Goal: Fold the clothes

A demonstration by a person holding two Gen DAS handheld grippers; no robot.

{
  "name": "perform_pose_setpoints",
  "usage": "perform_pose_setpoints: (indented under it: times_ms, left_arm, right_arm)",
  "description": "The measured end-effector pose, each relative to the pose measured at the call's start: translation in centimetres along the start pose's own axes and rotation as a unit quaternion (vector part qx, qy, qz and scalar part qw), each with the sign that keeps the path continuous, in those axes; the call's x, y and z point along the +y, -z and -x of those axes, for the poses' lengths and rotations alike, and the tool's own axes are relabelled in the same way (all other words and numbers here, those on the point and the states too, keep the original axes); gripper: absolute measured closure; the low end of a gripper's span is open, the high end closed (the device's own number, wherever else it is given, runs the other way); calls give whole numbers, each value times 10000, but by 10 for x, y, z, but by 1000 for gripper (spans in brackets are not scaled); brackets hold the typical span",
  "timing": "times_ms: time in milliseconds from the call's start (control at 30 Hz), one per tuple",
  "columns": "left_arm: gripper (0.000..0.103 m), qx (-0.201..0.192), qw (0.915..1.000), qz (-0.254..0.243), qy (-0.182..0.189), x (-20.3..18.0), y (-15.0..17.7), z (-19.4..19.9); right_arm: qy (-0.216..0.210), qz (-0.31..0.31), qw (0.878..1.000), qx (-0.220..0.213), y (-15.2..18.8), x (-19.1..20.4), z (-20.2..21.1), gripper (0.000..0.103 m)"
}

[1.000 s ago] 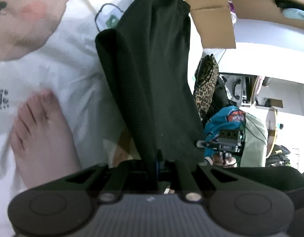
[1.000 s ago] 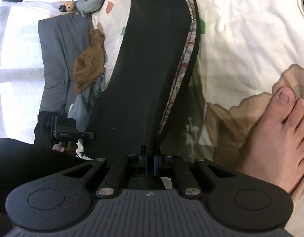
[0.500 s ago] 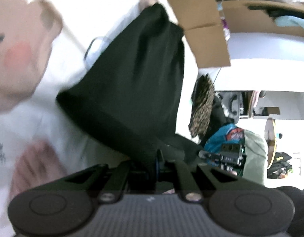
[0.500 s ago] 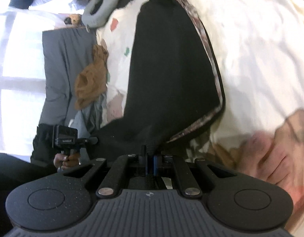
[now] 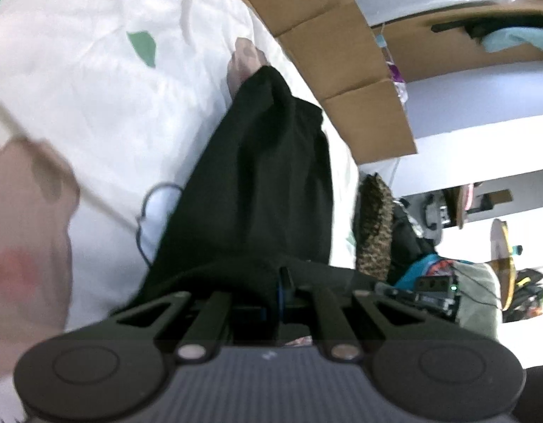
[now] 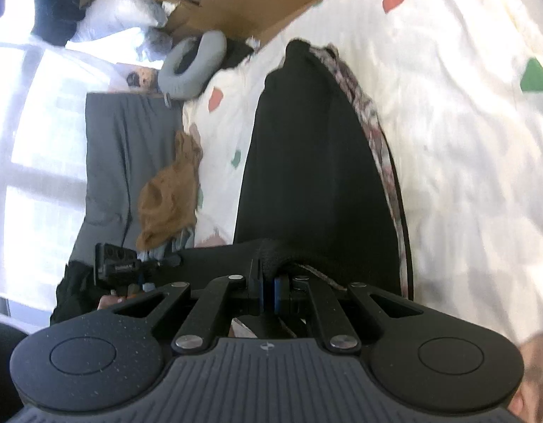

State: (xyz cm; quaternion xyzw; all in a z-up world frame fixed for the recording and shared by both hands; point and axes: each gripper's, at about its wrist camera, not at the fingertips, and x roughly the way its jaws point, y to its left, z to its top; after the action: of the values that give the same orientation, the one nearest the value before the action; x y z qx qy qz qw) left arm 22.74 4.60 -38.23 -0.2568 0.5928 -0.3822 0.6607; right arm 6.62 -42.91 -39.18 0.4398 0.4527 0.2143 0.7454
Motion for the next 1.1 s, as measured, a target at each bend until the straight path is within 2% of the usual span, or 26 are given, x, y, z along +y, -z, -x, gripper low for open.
perform_pose_setpoints:
  times_ms: [167, 400, 533, 733, 833, 1033, 1067, 1100]
  left_arm:
    - [97, -115, 9994, -189, -265, -4, -21, -9]
    - [97, -222, 9973, -300, -636, -5, -43, -18]
    - [97, -263, 9969, -337, -661, -4, -51, -21]
    - [97, -196, 9955, -252, -892, 12, -61, -36]
    - [97, -192, 9952, -259, -922, 22, -66, -46]
    - [94, -172, 9968, 180, -758, 48, -67, -58]
    - [91, -172, 9971, 191, -717, 49, -66, -56]
    - [83, -171, 9974, 196, -675, 49, -65, -53]
  right_arm:
    - [153, 127, 9994, -284, -19, -6, -11, 100]
    - [238, 316, 9984, -411, -44, 0, -24, 99]
    - [398, 235, 9976, -520, -54, -4, -30, 99]
    - [706, 69, 9962, -509, -63, -20, -49, 99]
    - [873, 21, 9952, -444, -67, -29, -57, 99]
    - [1047, -158, 9933, -456, -75, -45, -70, 98]
    - [1047, -184, 9933, -450, -75, -47, -71, 96]
    - [996, -223, 9938, -445, -74, -47, -71, 96]
